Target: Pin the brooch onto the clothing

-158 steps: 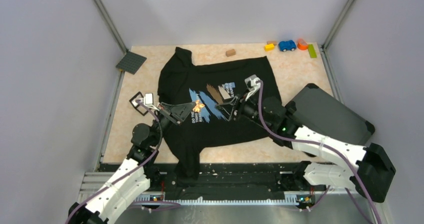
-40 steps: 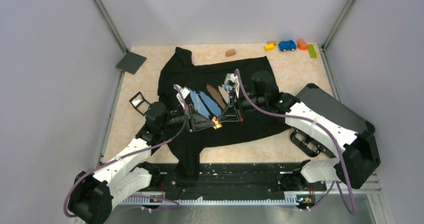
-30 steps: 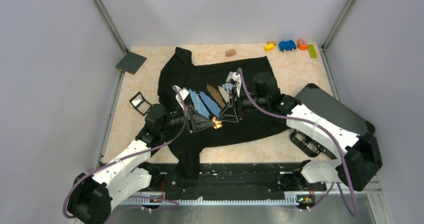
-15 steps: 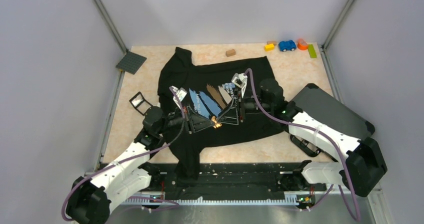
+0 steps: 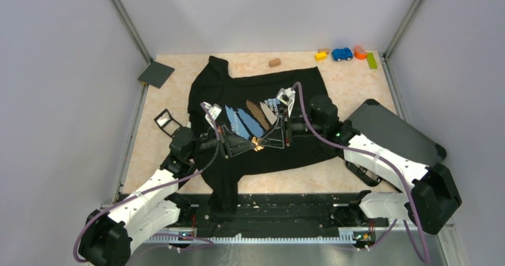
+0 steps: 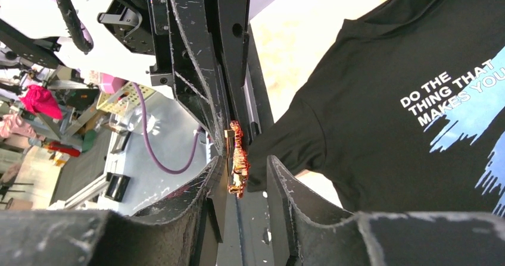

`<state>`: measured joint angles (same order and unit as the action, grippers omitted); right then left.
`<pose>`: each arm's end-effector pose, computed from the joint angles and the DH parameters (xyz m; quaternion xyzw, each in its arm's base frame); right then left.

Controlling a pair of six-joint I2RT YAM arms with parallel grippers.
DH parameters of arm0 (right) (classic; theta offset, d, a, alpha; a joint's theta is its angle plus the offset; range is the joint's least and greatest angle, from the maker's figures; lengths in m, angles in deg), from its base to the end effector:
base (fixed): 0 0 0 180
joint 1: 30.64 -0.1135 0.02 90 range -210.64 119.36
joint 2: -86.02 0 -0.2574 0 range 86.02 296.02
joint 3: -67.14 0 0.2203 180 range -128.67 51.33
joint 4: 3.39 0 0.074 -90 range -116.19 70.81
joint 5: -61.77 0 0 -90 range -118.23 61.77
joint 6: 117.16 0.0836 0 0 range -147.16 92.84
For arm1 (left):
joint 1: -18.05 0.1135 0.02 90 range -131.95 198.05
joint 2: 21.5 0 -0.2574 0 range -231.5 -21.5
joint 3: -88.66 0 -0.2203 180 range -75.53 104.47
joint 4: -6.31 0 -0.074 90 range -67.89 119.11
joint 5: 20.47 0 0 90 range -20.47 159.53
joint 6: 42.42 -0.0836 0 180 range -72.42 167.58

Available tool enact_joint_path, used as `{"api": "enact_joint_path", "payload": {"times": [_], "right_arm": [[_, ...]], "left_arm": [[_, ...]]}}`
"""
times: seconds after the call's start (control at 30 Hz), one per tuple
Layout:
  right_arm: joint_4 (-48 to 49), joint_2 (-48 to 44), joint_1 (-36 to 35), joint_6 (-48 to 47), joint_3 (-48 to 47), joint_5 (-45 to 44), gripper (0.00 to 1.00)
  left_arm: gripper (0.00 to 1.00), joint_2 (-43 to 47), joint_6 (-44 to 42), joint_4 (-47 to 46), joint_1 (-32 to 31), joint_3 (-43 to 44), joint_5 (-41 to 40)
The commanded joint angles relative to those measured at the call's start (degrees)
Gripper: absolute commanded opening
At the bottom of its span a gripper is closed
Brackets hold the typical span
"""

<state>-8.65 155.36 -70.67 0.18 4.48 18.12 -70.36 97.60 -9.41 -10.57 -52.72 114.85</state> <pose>0.1731 0.2244 0.3015 -0.3252 0.6824 0.5755 0.3122 0.1468 -0.1478 0.2809 0.1650 0.6627 -0.6332 0.3642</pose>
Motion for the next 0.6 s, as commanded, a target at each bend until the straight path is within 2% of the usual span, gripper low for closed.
{"api": "enact_joint_path", "payload": {"times": [0.0, 0.27, 0.4, 0.57], "right_arm": [[1.75, 0.37, -0.66, 1.49, -0.79, -2.10, 0.30], [-4.72, 4.35, -2.96, -0.70, -4.49, -8.63, 0.19], [-7.92, 5.88, -3.99, -1.79, -5.85, -12.11, 0.16], [-7.03, 5.13, -4.09, -1.76, -4.93, -12.77, 0.16]], "left_arm": [[0.00, 1.21, 0.31, -4.35, -0.37, -0.73, 0.54], [0.00, 1.30, -0.07, -4.08, -0.97, -0.86, 0.55], [0.00, 1.35, -0.26, -4.00, -1.08, -0.82, 0.40], [0.00, 0.57, -0.41, -3.11, -1.08, -0.04, 0.38]]}}
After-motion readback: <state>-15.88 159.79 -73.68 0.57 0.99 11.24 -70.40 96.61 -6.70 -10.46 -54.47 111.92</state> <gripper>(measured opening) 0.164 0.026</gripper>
